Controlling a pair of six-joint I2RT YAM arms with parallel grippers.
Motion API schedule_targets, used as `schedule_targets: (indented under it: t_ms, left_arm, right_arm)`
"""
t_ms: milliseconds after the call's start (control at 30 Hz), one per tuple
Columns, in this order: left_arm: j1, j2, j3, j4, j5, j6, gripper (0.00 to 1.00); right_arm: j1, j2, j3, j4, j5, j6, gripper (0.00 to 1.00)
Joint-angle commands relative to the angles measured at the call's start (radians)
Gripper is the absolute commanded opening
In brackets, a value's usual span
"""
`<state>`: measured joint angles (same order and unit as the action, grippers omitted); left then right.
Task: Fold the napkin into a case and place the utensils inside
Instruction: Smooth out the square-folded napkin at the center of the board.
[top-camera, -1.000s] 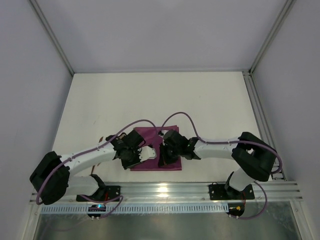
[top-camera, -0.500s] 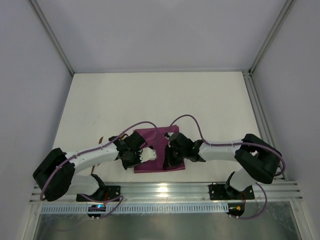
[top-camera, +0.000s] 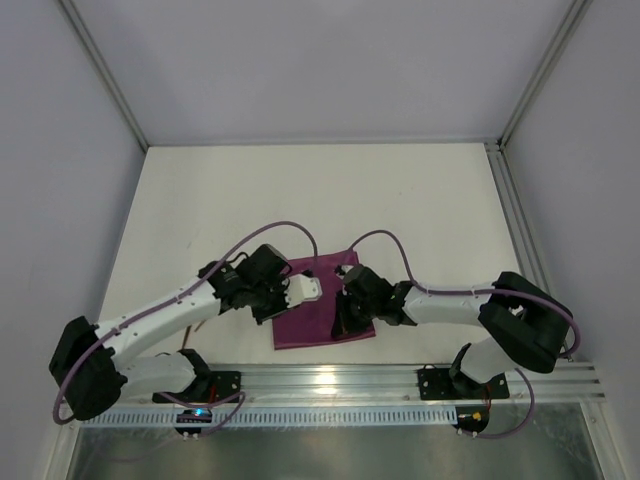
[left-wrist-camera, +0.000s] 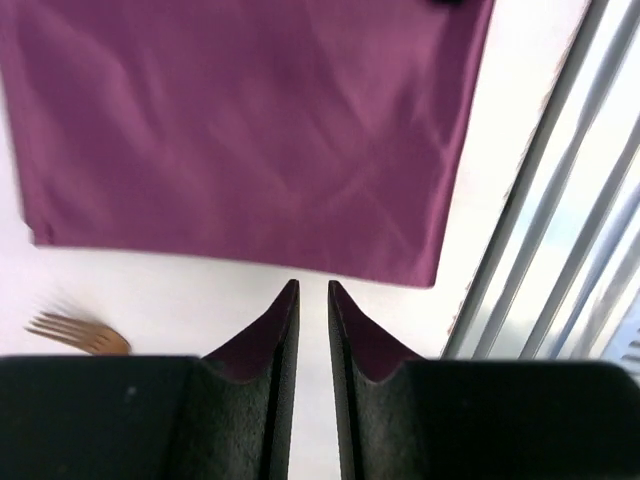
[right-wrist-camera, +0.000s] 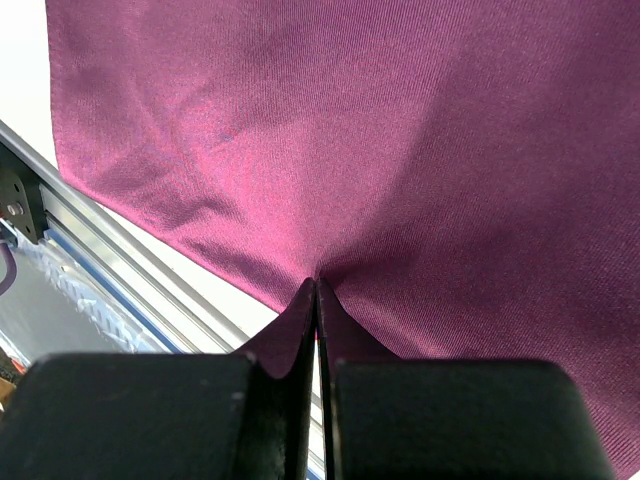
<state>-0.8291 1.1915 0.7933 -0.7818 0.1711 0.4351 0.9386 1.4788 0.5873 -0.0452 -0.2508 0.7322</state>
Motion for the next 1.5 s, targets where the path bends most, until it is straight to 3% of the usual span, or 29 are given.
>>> schedule_targets:
  t_ms: [0,167,433,533,900,1467]
  left_arm:
    - [-0.014,-0.041,0.066,0.035,0.151,-0.044,0.19]
    - [-0.134,0.025,-0.052,0.275,0.117,-0.022,0.11]
    - [-0.22,0.121,-0.097,0.403,0.141,0.014,0.11]
    - [-0.271,0.151,-0.089,0.403,0.099,0.016,0.1]
    - [-0.278,0.28,-0.075,0.317,-0.024,0.031,0.09]
    - [-0.277,0.117,-0.193,0.17,-0.09,0.037,0.09]
  right_arm:
    - [-0.006,-0.003,0.014,-0.015,0.035,-0.024,0.03]
    - [-0.007,0.017,0.019,-0.002,0.027,-0.022,0.03]
    - [-0.011,0.02,-0.014,0.021,0.033,-0.002,0.03]
    - [-0.011,0.02,-0.021,0.025,0.033,-0.002,0.03]
    - [-0.012,0.002,-0.038,0.036,0.036,-0.004,0.03]
    - [-0.023,-0.012,-0.072,0.038,0.044,-0.01,0.03]
